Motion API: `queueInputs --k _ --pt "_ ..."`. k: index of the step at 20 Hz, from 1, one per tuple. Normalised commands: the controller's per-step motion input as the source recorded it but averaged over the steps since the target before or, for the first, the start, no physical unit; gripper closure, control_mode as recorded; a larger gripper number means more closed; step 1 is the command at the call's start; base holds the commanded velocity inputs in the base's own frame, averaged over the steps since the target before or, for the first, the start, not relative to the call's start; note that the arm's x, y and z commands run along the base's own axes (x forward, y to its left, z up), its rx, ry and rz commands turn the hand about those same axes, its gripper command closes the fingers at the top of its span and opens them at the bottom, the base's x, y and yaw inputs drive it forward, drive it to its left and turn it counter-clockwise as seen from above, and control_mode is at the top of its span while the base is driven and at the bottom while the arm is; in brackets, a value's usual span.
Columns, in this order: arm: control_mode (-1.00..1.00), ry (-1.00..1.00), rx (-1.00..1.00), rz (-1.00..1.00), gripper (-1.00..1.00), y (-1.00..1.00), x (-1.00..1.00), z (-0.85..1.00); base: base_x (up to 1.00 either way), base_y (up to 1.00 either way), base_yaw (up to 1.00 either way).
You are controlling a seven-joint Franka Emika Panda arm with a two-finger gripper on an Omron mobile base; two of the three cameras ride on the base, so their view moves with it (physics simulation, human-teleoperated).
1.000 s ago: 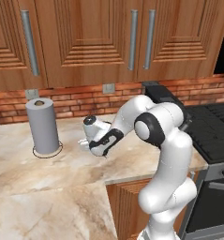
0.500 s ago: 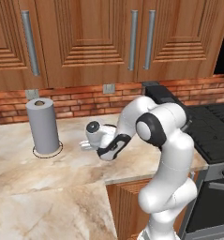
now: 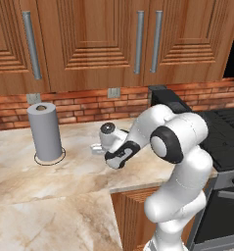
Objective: Take the fork and place it on the left side of the plate. Then take the spoon and place it on the right side of the plate. Make sure they're directly next to the plate.
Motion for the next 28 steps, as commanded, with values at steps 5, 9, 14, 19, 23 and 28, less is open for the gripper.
queueInputs --k 5,9,14,19,23,28 --pt "-1.0 0.04 0.02 -0.07 1.0 -0.27 -0.61 0.61 0.0 0.0 0.0" --pt "-1.0 0.06 0.0 -0.08 1.0 -0.25 -0.7 0.7 0.0 0.0 0.0" --pt "-1.0 0.12 0.0 -0.08 1.0 -0.27 -0.68 0.72 0.0 0.0 0.0" --pt "-1.0 0.17 -0.06 -0.11 1.0 -0.39 -0.65 0.66 0.0 0.0 0.0" --pt "-1.0 0.15 -0.08 -0.19 1.0 -0.59 -0.63 0.55 0.0 0.0 0.0" --pt "-1.0 0.02 -0.02 -0.18 1.0 -0.64 -0.59 0.32 0.0 0.0 0.0"
